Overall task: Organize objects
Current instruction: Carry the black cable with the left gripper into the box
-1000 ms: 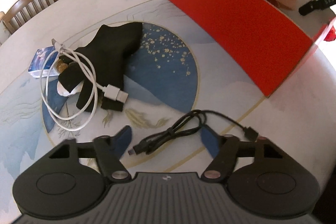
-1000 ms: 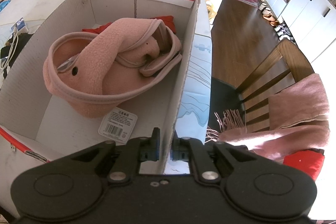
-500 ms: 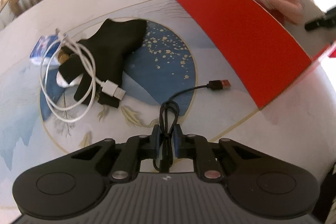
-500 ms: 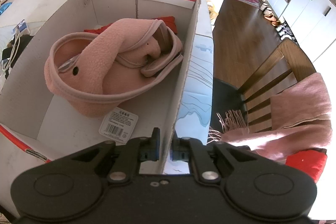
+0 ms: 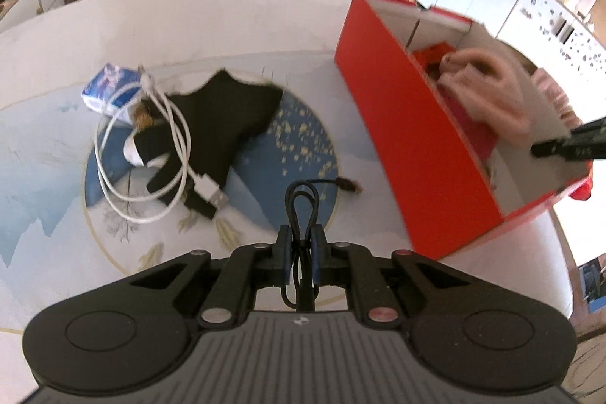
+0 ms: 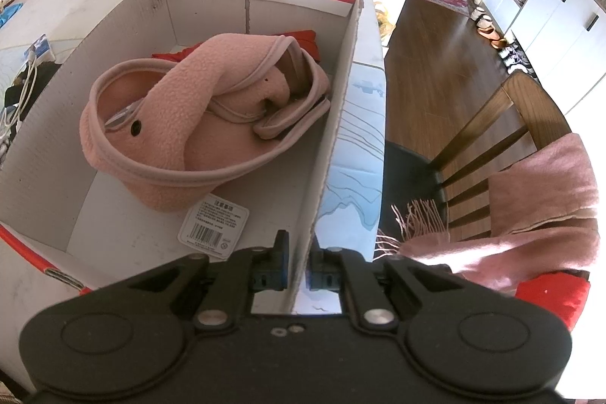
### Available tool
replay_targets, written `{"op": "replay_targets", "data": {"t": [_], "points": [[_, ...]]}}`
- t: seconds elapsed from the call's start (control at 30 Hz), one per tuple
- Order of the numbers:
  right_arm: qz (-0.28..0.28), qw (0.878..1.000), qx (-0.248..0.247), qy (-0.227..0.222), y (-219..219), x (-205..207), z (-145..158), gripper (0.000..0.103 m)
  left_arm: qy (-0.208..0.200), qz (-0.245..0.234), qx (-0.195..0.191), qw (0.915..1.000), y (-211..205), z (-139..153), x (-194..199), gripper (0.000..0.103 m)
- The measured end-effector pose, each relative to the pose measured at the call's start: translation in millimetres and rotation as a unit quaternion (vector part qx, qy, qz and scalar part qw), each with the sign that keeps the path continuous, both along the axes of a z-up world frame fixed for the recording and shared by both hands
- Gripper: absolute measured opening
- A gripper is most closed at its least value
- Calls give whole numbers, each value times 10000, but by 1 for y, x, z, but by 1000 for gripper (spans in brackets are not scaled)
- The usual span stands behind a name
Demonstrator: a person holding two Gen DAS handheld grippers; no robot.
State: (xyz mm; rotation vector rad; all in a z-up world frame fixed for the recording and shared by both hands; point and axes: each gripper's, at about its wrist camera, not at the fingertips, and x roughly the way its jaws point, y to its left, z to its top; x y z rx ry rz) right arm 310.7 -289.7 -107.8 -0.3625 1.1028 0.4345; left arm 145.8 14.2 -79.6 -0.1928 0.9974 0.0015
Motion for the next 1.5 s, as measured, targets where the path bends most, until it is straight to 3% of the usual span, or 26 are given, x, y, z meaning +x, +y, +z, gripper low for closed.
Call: {"op": "replay_targets", "data": {"t": [0.43, 0.8, 1.2, 1.5], "points": [[4, 10000, 22, 10, -1, 1, 0, 6, -874, -328, -19, 9956, -18, 72, 23, 9], [-4, 10000, 35, 12, -1, 1, 0, 6, -1356, -800, 83, 9875, -52, 116, 75, 9], [-5, 10000, 44, 10, -1, 2, 0, 6, -1104, -1503, 431, 9815, -122, 93, 144, 9], [3, 10000, 30, 10, 0, 1, 0, 6, -674, -1494, 753, 9836, -136, 56, 178, 9]]}}
